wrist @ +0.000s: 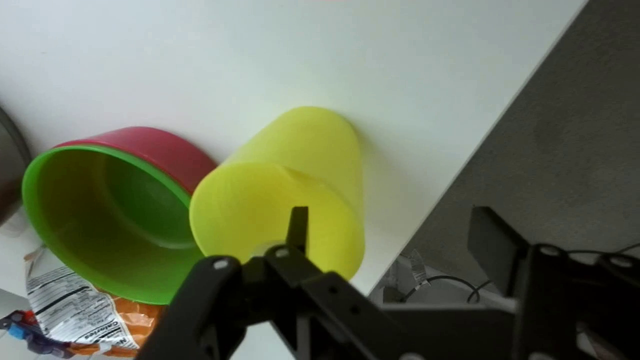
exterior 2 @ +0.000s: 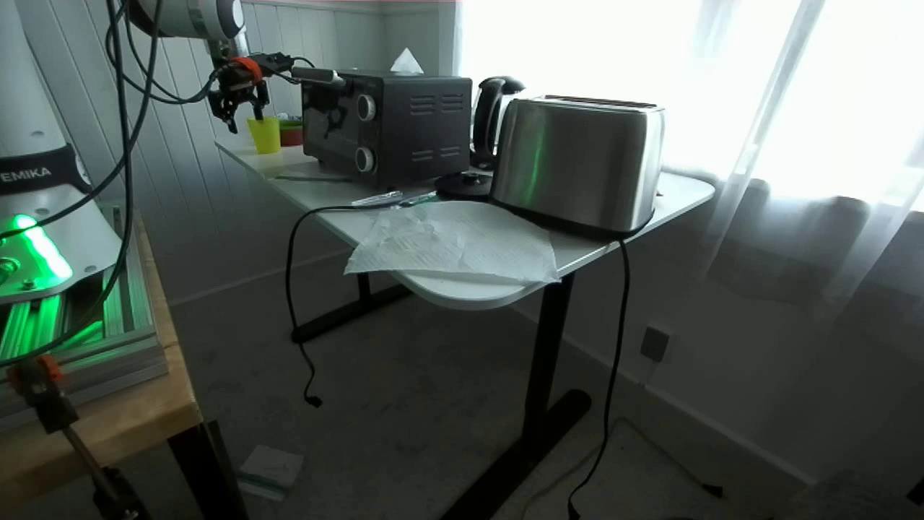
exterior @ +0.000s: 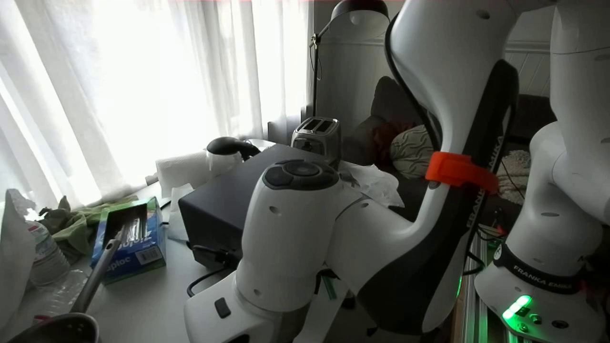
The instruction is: Put the green bowl inside the red bowl and yellow cup in the green bowl and then lift them and put the on the microwave
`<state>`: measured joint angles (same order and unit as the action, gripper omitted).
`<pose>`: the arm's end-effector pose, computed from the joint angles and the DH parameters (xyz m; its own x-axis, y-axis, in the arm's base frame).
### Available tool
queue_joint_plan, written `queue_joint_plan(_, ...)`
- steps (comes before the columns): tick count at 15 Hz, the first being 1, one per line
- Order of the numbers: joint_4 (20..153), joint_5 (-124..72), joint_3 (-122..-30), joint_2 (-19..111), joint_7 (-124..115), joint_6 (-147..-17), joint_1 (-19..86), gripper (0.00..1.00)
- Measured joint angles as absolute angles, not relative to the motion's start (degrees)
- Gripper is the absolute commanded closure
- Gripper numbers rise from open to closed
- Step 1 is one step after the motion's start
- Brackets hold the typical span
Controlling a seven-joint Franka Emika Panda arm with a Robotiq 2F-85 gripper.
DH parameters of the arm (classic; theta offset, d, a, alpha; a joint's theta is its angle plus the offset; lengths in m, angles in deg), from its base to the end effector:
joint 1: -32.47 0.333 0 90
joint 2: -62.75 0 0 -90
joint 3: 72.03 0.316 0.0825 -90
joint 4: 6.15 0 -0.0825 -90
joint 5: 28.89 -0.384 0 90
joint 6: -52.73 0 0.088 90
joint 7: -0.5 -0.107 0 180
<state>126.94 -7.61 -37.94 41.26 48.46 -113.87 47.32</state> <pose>0.3391 0.4271 0.2364 -0.4086 0.8865 0.2170 0.9063 0.3662 0.2109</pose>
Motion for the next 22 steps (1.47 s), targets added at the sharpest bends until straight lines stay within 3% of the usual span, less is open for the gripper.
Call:
queue_joint_plan(7, 125.64, -7.81, -36.10, 38.35, 49.68, -113.87, 45.43, 0.97)
queue_joint_plan(22, 118.38, -7.88, -37.21, 41.35, 50.52, -112.67, 45.01, 0.99)
